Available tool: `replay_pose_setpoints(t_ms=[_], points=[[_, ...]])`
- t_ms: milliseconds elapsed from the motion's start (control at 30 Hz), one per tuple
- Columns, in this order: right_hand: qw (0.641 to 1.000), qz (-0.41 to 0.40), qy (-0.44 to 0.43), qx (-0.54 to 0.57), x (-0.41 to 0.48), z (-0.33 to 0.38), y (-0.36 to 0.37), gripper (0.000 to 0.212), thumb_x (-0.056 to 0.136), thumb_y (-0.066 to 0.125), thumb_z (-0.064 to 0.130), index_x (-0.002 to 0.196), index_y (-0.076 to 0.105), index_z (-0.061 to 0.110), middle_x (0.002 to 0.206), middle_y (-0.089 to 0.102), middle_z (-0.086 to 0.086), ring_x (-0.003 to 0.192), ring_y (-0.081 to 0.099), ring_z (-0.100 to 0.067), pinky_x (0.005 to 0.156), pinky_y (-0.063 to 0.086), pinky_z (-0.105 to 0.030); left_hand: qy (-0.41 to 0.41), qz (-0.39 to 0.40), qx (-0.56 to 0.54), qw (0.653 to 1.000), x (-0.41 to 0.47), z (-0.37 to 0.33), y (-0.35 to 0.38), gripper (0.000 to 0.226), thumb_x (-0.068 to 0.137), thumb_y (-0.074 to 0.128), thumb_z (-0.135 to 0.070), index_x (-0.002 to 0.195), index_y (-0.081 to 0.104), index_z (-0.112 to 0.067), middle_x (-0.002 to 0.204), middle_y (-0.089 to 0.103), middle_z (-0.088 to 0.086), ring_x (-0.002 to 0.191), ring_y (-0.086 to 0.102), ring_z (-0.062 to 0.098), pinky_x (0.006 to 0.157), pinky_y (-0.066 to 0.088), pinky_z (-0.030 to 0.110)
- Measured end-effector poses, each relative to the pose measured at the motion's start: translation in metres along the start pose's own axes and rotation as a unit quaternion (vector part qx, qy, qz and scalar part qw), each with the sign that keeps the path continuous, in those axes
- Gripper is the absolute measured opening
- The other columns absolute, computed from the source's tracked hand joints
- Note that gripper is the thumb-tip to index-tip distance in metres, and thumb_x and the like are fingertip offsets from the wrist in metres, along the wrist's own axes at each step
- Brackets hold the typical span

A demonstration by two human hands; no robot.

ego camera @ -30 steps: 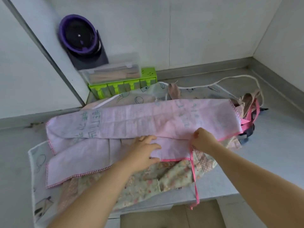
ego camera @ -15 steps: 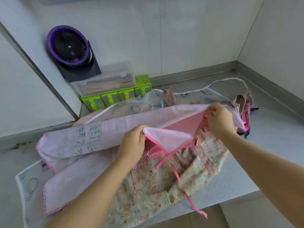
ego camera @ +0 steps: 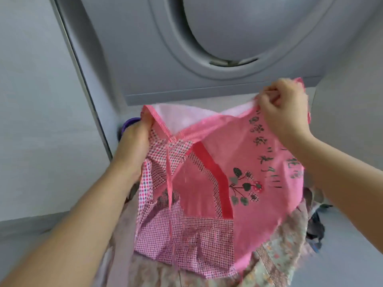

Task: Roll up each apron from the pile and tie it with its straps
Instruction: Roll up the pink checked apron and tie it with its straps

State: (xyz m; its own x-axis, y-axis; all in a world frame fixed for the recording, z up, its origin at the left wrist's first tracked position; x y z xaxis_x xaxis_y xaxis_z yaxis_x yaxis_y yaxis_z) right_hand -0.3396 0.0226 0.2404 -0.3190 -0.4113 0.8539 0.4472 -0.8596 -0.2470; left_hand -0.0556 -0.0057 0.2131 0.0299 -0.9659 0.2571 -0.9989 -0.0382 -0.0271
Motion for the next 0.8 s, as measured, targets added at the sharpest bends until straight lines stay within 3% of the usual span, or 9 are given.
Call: replay_pose_setpoints(t_ms=[33, 100, 200, 333, 467, 533, 600, 733, 800], points=[[0.998, 0.035, -0.013, 0.041, 0.003, 0.002, 0.006, 0.01, 0.082, 0.053, 0.018, 0.089, 0.058, 0.013, 0.091, 0.056, -0.002, 0.09, 0.05, -0.018, 0.08, 0.039, -0.024, -0.053, -0.007, -0.069, 0.996, 0.017, 0.006, -0.007, 0.044, 0.092, 0.052, -0.052, 0.09, 0.072, -0.013, 0.085, 0.074, 0.005, 0.078, 0.071, 0.02, 0.075, 0.054, 0.03], [0.959, 0.271, 0.02, 0.077, -0.008, -0.005, 0.032, 0.038, 0.088, 0.06, 0.019, 0.124, 0.052, 0.011, 0.126, 0.052, -0.006, 0.112, 0.051, -0.015, 0.098, 0.043, -0.027, -0.136, -0.037, -0.109, 0.984, 0.045, 0.032, -0.023, 0.031, 0.098, 0.05, -0.033, 0.099, 0.067, -0.007, 0.079, 0.071, 0.006, 0.058, 0.069, 0.014, 0.052, 0.054, 0.02], [0.863, 0.497, 0.045, -0.076, -0.058, -0.037, 0.062, 0.064, 0.086, 0.064, 0.02, 0.144, 0.036, 0.024, 0.156, 0.023, -0.004, 0.141, 0.028, -0.025, 0.114, 0.027, -0.043, -0.222, -0.084, -0.085, 0.968, 0.053, 0.087, -0.043, 0.033, 0.102, 0.04, -0.02, 0.12, 0.057, 0.002, 0.095, 0.063, 0.007, 0.062, 0.065, 0.016, 0.043, 0.048, 0.017], [0.855, 0.504, 0.075, -0.092, -0.127, -0.042, 0.07, 0.04, 0.088, 0.058, 0.018, 0.127, 0.057, 0.02, 0.133, 0.056, -0.007, 0.118, 0.054, -0.022, 0.097, 0.046, -0.034, -0.29, -0.102, -0.146, 0.94, 0.02, 0.145, -0.057, 0.027, 0.101, 0.041, -0.015, 0.085, 0.059, -0.003, 0.054, 0.067, 0.003, 0.046, 0.064, 0.013, 0.047, 0.053, 0.023], [0.825, 0.533, 0.095, -0.161, -0.182, -0.04, 0.077, 0.024, 0.088, 0.053, 0.025, 0.097, 0.071, 0.012, 0.088, 0.07, -0.013, 0.079, 0.062, -0.025, 0.069, 0.046, -0.028, -0.319, -0.149, -0.157, 0.923, 0.009, 0.171, -0.064, 0.027, 0.099, 0.039, -0.004, 0.079, 0.057, -0.006, 0.06, 0.065, 0.01, 0.056, 0.063, 0.02, 0.049, 0.052, 0.028], [0.757, 0.619, 0.109, -0.179, -0.207, -0.048, 0.08, 0.034, 0.089, 0.054, 0.033, 0.098, 0.071, 0.005, 0.08, 0.066, -0.013, 0.075, 0.055, -0.018, 0.069, 0.045, -0.025, -0.323, -0.169, -0.15, 0.919, 0.009, 0.178, -0.064, 0.024, 0.098, 0.044, -0.005, 0.078, 0.057, -0.006, 0.07, 0.062, 0.01, 0.061, 0.06, 0.02, 0.056, 0.052, 0.03], [0.704, 0.657, 0.182, -0.198, -0.236, -0.066, 0.085, 0.053, 0.088, 0.056, 0.045, 0.114, 0.06, -0.001, 0.09, 0.06, -0.011, 0.088, 0.055, -0.022, 0.077, 0.044, -0.026, -0.318, -0.197, -0.116, 0.92, 0.009, 0.184, -0.069, 0.018, 0.097, 0.048, -0.008, 0.084, 0.059, -0.001, 0.075, 0.061, 0.008, 0.063, 0.058, 0.02, 0.06, 0.05, 0.031], [0.713, 0.568, 0.373, -0.176, -0.275, -0.093, 0.094, 0.121, 0.057, 0.067, 0.069, 0.146, 0.017, 0.003, 0.138, 0.043, -0.021, 0.128, 0.043, -0.036, 0.106, 0.037, -0.039, -0.294, -0.248, 0.035, 0.922, 0.016, 0.197, -0.09, 0.015, 0.096, 0.046, -0.009, 0.103, 0.06, -0.009, 0.078, 0.06, 0.008, 0.065, 0.056, 0.02, 0.056, 0.043, 0.028], [0.728, 0.539, 0.379, -0.189, -0.287, -0.098, 0.102, 0.111, 0.067, 0.07, 0.062, 0.145, 0.018, 0.003, 0.139, 0.044, -0.022, 0.128, 0.044, -0.037, 0.105, 0.037, -0.042, -0.296, -0.244, 0.139, 0.913, 0.017, 0.207, -0.109, 0.027, 0.098, 0.04, -0.009, 0.111, 0.061, 0.001, 0.103, 0.065, 0.02, 0.089, 0.062, 0.03, 0.067, 0.044, 0.03]])
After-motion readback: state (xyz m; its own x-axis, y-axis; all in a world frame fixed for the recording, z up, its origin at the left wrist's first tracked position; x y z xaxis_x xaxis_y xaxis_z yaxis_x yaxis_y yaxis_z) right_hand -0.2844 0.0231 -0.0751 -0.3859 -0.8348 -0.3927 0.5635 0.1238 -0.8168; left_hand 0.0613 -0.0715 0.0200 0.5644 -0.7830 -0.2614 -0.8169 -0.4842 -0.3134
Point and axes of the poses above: each hand's wrist, its own x-axis towards the middle knuckle, its own y-axis out of the palm, z = x × y, the point moved 2 cm from there along x, towards the middle knuckle
